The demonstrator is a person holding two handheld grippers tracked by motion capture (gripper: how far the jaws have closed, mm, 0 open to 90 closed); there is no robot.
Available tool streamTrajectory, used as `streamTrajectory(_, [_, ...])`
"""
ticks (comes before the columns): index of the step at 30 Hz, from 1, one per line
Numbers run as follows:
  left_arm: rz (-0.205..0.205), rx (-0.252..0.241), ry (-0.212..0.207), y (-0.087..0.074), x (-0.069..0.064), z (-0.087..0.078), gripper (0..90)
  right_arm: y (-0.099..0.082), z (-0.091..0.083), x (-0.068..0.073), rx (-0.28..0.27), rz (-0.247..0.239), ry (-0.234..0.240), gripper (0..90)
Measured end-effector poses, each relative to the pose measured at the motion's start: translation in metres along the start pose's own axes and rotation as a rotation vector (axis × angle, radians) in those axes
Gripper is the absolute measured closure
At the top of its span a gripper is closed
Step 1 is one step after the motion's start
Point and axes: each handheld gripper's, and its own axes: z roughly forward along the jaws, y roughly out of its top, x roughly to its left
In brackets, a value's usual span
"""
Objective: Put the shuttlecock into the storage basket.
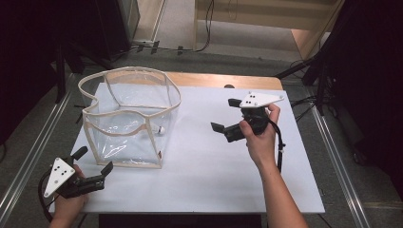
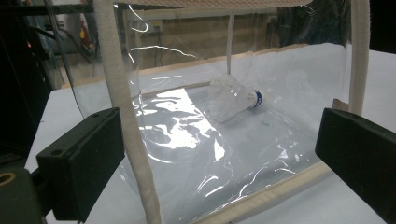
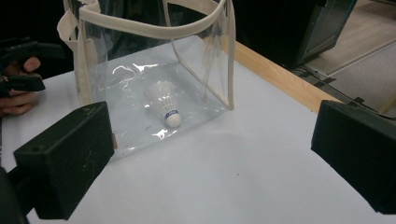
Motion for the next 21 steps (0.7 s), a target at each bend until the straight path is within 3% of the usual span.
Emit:
streamTrajectory(6, [-0.001, -0.001, -0.001, 0.000, 0.000, 0.000, 2.2, -0.009, -0.004, 0.003, 0.004, -0.014, -0.011, 0.0])
streamTrajectory(21, [0.001, -0.004, 0.000, 0.000, 0.000, 0.000, 2.1, -0.035, -0.019, 0.001, -0.008, 0.025, -0.030, 0.0])
